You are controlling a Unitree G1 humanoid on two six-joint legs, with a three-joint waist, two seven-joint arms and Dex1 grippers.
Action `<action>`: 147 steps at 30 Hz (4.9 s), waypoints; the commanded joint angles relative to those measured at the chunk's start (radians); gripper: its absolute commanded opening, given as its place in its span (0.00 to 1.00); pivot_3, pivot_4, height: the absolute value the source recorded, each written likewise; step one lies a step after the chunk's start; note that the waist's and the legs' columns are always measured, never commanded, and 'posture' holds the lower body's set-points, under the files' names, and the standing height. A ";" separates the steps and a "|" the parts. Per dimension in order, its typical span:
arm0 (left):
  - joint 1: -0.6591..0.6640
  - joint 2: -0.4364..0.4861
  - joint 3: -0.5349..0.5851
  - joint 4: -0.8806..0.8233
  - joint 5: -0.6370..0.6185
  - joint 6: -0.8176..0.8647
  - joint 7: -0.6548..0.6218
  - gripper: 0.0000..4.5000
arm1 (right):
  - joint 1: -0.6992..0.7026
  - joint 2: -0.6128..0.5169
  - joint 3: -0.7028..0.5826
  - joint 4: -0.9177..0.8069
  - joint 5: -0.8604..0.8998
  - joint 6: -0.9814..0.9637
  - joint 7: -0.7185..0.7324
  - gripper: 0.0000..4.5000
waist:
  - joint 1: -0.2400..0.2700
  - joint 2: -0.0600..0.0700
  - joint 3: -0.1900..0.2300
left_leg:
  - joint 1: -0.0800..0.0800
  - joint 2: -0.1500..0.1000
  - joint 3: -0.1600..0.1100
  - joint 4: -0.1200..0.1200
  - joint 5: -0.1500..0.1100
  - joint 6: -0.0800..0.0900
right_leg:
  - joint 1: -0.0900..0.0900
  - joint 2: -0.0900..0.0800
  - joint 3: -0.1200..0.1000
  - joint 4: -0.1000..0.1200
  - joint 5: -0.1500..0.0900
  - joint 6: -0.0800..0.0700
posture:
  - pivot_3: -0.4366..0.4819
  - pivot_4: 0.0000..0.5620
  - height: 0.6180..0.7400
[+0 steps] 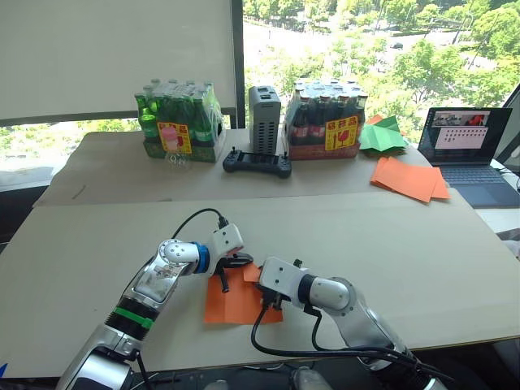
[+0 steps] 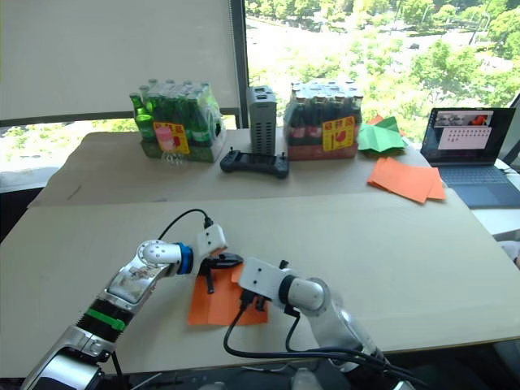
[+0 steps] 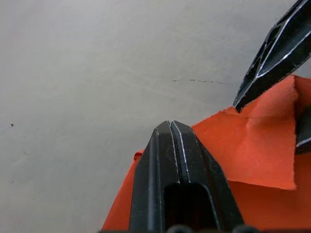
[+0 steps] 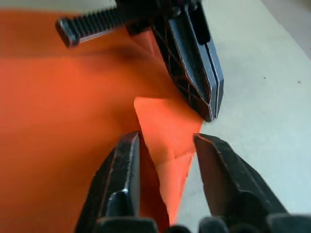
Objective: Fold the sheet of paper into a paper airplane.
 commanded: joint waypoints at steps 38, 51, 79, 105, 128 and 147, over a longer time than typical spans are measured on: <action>0.040 0.006 -0.005 -0.004 0.029 0.018 0.005 0.00 | -0.144 0.056 0.037 0.135 0.114 0.177 -0.112 0.01 | -0.002 0.000 0.000 | 0.000 0.000 0.000 0.000 0.000 0.000 | -0.001 0.000 0.000 0.000 0.000 0.000 | 0.48 0.27 0.86; 0.041 0.010 -0.006 -0.008 0.030 0.017 0.004 0.00 | -0.112 0.047 0.026 0.144 0.133 0.305 -0.126 0.01 | -0.001 0.002 -0.002 | 0.000 0.000 0.000 0.000 0.000 0.000 | 0.000 0.000 0.000 0.000 0.000 0.000 | 0.48 0.27 0.86; 0.043 0.010 -0.008 -0.004 0.034 0.004 -0.006 0.00 | 0.000 -0.048 0.026 0.025 0.174 0.375 -0.129 0.01 | 0.001 0.002 -0.004 | 0.002 0.000 0.000 0.000 0.000 0.000 | 0.003 0.000 0.000 -0.001 0.000 0.001 | 0.48 0.27 0.86; 0.033 0.008 -0.010 0.000 0.034 0.005 -0.011 0.00 | 0.093 -0.145 -0.020 -0.138 0.252 0.464 -0.154 0.01 | 0.015 0.002 -0.004 | 0.012 -0.001 -0.001 -0.002 -0.001 0.002 | 0.014 -0.001 -0.001 -0.003 -0.007 0.011 | 0.48 0.27 0.86; 0.031 0.006 -0.002 -0.006 0.032 0.006 -0.004 0.00 | -0.083 -0.064 0.000 -0.062 0.295 0.237 -0.149 0.01 | 0.020 0.002 -0.003 | 0.010 -0.001 -0.001 -0.002 -0.001 0.002 | 0.011 -0.001 -0.001 -0.003 -0.007 0.011 | 0.48 0.27 0.86; 0.128 0.015 0.302 -0.220 -0.207 0.253 0.085 0.12 | -0.102 -0.048 0.065 0.110 0.227 0.214 -0.140 0.00 | 0.001 0.002 -0.003 | 0.010 0.000 -0.002 -0.002 -0.001 0.002 | 0.010 -0.001 -0.001 -0.002 -0.007 0.011 | 0.48 0.27 0.86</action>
